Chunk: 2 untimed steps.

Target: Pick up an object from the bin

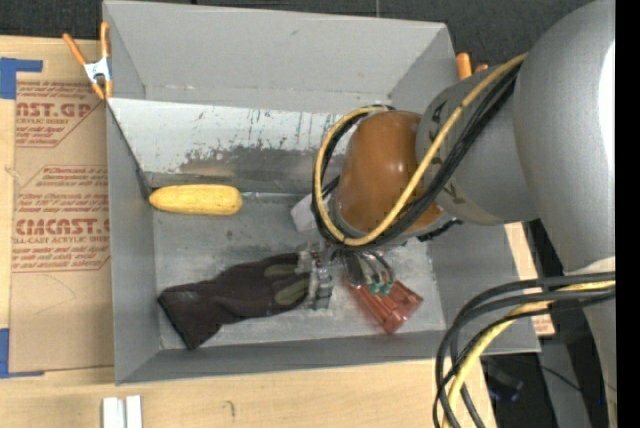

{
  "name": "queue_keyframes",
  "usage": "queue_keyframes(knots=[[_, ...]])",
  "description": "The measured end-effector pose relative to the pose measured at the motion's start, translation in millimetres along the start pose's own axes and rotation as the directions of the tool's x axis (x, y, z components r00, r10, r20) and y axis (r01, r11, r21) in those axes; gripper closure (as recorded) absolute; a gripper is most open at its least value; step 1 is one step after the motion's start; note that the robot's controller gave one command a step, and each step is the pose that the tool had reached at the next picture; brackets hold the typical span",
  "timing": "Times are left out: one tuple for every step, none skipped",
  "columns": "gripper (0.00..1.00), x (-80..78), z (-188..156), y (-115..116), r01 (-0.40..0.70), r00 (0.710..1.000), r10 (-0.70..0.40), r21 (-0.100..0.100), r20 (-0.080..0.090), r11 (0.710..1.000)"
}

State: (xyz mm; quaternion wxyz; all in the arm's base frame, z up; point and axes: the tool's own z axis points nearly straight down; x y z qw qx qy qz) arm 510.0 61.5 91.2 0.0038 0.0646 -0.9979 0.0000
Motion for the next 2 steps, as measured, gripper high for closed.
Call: queue_keyframes(knots=[[1.0,-1.2,-22,0,0.0,1.0,0.0,0.0,0.006,1.0],[1.0,-2.1,-34,0,0.0,1.0,0.0,0.0,0.011,1.0]])
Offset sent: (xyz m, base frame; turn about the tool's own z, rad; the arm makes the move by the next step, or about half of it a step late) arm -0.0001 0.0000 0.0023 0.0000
